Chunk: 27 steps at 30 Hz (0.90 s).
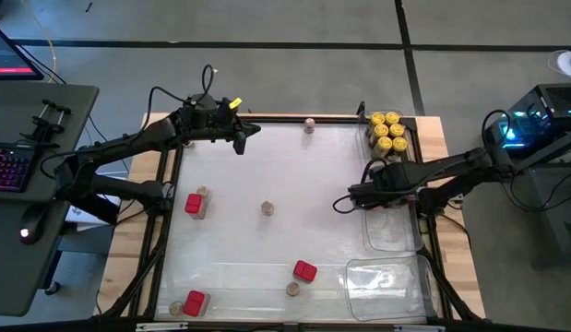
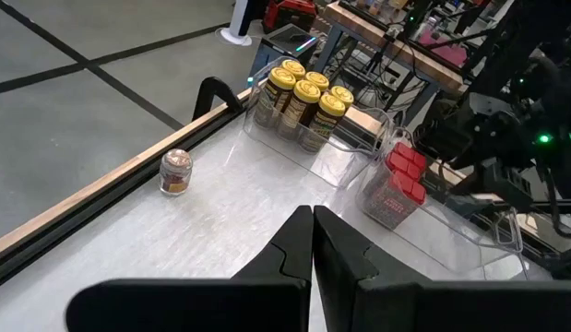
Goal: Sort spices by type
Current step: Put the red seasoning can into the middle transparent bin
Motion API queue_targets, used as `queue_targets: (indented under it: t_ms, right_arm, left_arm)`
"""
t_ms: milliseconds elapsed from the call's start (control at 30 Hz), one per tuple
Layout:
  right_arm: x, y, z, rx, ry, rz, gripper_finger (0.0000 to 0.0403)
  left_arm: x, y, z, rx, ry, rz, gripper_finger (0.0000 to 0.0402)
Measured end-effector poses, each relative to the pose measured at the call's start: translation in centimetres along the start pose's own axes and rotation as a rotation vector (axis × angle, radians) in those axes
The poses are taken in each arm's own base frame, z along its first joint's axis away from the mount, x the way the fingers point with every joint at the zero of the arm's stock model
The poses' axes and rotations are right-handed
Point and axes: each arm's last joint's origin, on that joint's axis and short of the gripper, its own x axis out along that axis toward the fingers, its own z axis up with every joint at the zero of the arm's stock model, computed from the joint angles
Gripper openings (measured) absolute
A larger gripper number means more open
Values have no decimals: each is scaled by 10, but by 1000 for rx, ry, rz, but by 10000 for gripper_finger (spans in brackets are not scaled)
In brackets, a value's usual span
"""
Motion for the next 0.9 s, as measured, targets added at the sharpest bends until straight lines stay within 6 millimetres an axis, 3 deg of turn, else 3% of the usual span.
queue_targets:
  t_ms: [100, 233, 267, 433, 900]
  right_arm:
    - [4, -3, -1, -20, 48, -43, 198]
    - [27, -2, -6, -62, 148, -51, 41]
    - [35, -1, -8, -71, 180, -36, 22]
    - [63, 2, -9, 8, 213, 7, 13]
    - [70, 3, 13, 123, 47, 22, 1]
  left_arm:
    - [0, 0, 0, -3, 1, 0, 0]
    - [0, 0, 0, -7, 1, 0, 0]
    - [0, 0, 0, -7, 2, 0, 0]
    - [0, 0, 0, -8, 3, 0, 0]
    - [0, 0, 0, -9, 4, 0, 0]
